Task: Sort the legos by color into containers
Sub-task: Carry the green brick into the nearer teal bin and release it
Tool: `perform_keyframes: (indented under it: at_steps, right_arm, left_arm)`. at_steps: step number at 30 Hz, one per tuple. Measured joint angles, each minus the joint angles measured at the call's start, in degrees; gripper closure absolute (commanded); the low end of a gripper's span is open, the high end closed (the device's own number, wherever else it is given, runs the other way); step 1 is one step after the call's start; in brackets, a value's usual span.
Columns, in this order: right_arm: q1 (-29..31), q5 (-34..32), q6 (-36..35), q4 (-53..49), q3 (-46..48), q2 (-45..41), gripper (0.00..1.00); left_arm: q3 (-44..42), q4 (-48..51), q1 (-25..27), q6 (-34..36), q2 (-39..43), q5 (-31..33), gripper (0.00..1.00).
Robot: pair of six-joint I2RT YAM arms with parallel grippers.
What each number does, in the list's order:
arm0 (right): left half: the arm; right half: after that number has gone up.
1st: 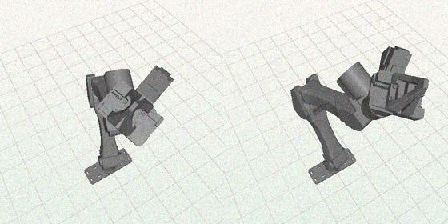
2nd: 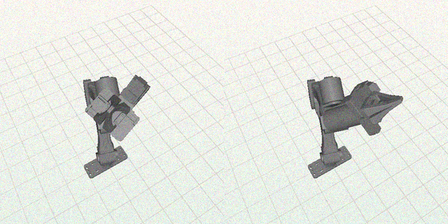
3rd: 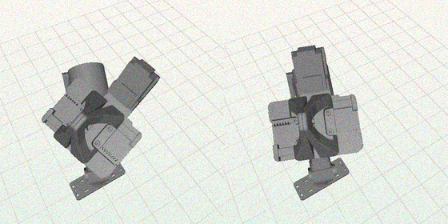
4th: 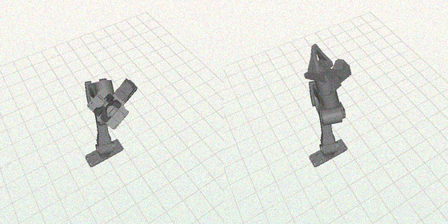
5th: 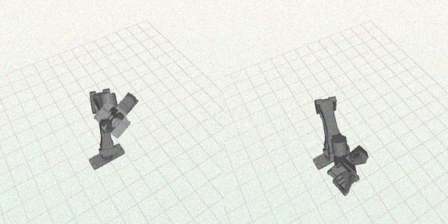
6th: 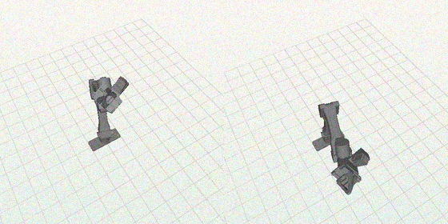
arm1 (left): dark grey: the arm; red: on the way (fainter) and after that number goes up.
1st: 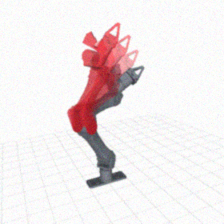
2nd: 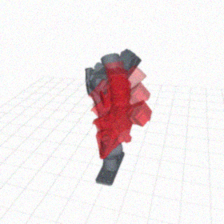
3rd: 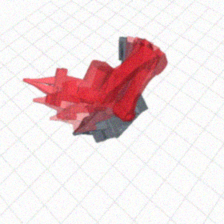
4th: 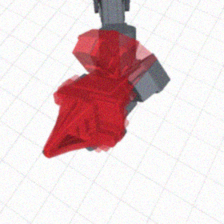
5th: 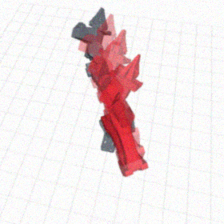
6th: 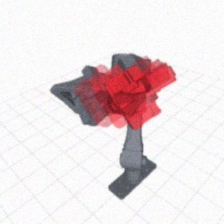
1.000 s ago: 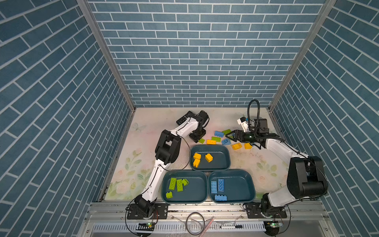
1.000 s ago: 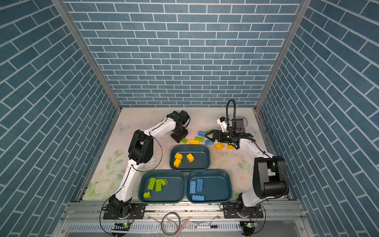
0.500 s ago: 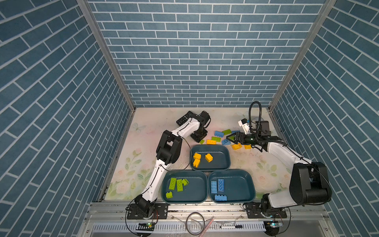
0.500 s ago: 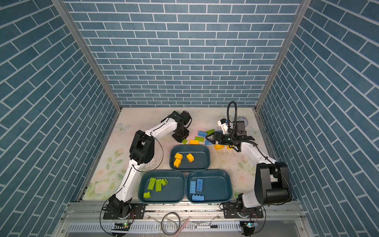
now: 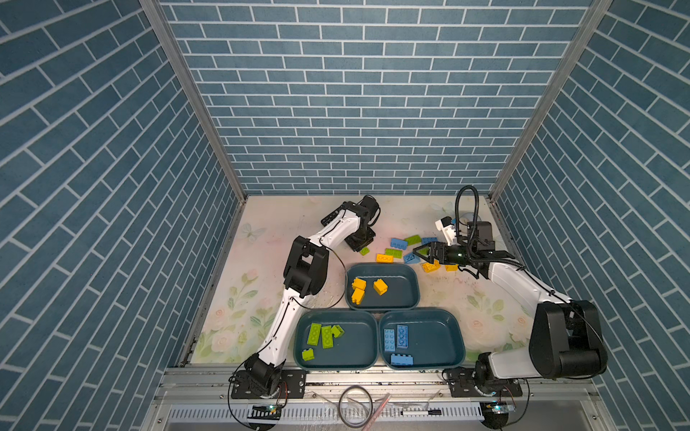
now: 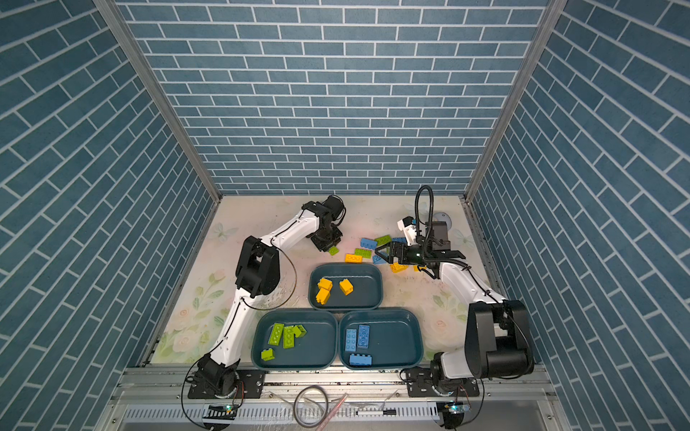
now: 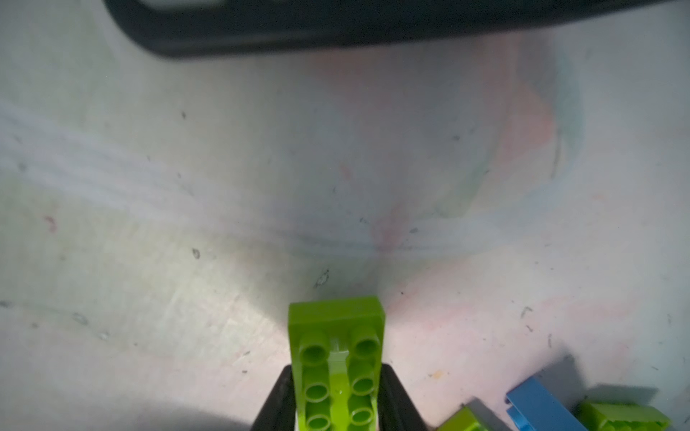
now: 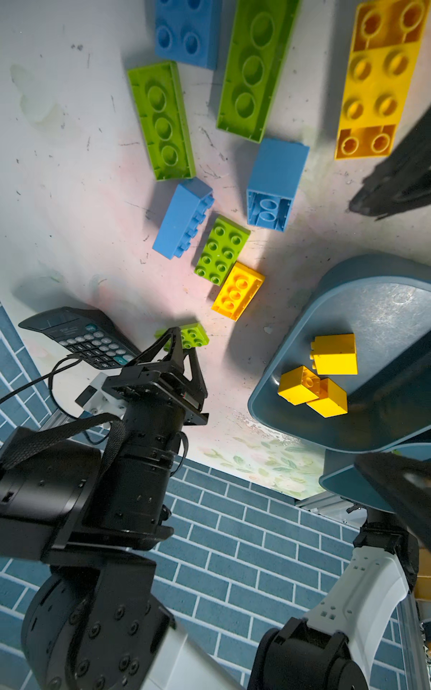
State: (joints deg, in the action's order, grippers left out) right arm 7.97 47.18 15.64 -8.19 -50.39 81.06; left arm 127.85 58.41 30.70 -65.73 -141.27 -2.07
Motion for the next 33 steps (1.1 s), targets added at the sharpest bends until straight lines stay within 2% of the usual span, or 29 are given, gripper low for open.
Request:
perform_keyframes:
  at_steps: [5, 8, 15, 19, 25, 33]
  right_arm:
    - [0.0, 0.0, 0.0, 0.9, 0.2, -1.1, 0.02]
    - [0.0, 0.0, 0.2, 1.3, 0.7, -1.9, 0.02]
    - [0.7, 0.5, 0.6, 1.5, 0.7, -4.0, 0.02]
    - [3.3, 0.7, 0.6, 1.2, 0.7, -5.8, 0.02]
    - [8.2, 0.5, 0.6, 0.8, 1.9, -8.5, 0.02]
    - [11.6, -0.6, 0.6, -0.7, 5.4, -10.6, 0.02]
  left_arm:
    - [-0.2, 1.3, -0.9, 6.3, 1.9, 0.5, 0.70]
    - [-2.8, 1.9, -0.8, 10.2, 5.9, 0.1, 0.69]
    - [-19.4, 2.7, 0.0, 18.1, 26.3, -3.0, 0.70]
    - [-30.5, 2.9, 2.1, 20.3, 37.6, -4.5, 0.70]
    - [-47.6, 3.6, 9.2, 19.5, 50.1, -6.4, 0.70]
    - [-66.5, 2.5, 17.1, 11.4, 63.5, -6.8, 0.69]
